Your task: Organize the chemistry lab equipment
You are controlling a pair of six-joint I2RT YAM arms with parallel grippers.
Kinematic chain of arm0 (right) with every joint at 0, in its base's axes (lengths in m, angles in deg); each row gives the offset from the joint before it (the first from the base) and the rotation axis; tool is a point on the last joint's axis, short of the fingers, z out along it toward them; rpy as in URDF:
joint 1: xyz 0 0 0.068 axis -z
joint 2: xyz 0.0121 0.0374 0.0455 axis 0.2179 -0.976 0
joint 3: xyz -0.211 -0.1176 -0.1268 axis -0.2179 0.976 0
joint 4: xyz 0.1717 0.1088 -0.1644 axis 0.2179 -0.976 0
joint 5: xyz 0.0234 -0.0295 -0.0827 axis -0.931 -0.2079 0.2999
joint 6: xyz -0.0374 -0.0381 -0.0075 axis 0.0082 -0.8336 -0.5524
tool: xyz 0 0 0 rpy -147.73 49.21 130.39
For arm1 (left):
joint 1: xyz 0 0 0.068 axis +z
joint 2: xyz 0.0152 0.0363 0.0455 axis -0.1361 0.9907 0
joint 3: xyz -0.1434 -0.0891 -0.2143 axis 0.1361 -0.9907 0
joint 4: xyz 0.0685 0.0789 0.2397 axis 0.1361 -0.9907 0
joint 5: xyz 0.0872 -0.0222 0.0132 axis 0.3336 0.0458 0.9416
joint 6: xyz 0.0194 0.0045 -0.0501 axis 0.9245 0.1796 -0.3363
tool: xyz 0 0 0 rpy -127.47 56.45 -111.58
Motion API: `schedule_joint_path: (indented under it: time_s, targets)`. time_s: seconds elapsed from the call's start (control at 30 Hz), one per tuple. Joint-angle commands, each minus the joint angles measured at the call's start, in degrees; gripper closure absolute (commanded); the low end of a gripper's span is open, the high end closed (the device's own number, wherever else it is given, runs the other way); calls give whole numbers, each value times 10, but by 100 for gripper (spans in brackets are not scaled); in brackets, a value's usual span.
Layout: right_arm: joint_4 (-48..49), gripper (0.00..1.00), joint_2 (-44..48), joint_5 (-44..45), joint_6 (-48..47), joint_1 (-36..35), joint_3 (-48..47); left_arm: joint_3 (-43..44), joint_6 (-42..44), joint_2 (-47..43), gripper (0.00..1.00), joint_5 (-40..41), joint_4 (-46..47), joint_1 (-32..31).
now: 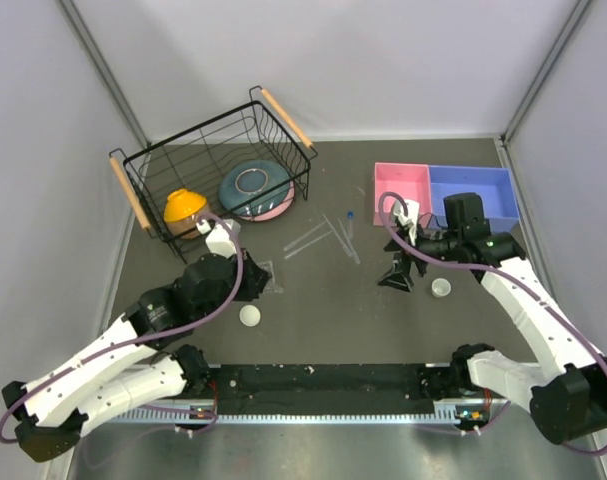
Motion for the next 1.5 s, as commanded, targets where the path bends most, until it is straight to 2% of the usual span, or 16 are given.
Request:
schedule_joint_path:
  time_s: [0.0,0.2,0.53,0.93,1.27,1.47]
  targets:
    - [15,1,6,26,-9,29,15,43,87,12,100,100,-79,5]
    - [27,1,-5,11,4,67,27,68,112,77,100,150,-84,7]
    - [34,1,10,17,-4,68,54,97,117,146,100,197,-85,14]
    - [35,1,24,32,-15,68,60,108,184,253,100,238,-30,29]
    - [35,1,13,43,-21,68,64,70,193,280,100,183,61,111]
    - [35,1,3,47,-22,67,63,60,191,293,100,157,73,145]
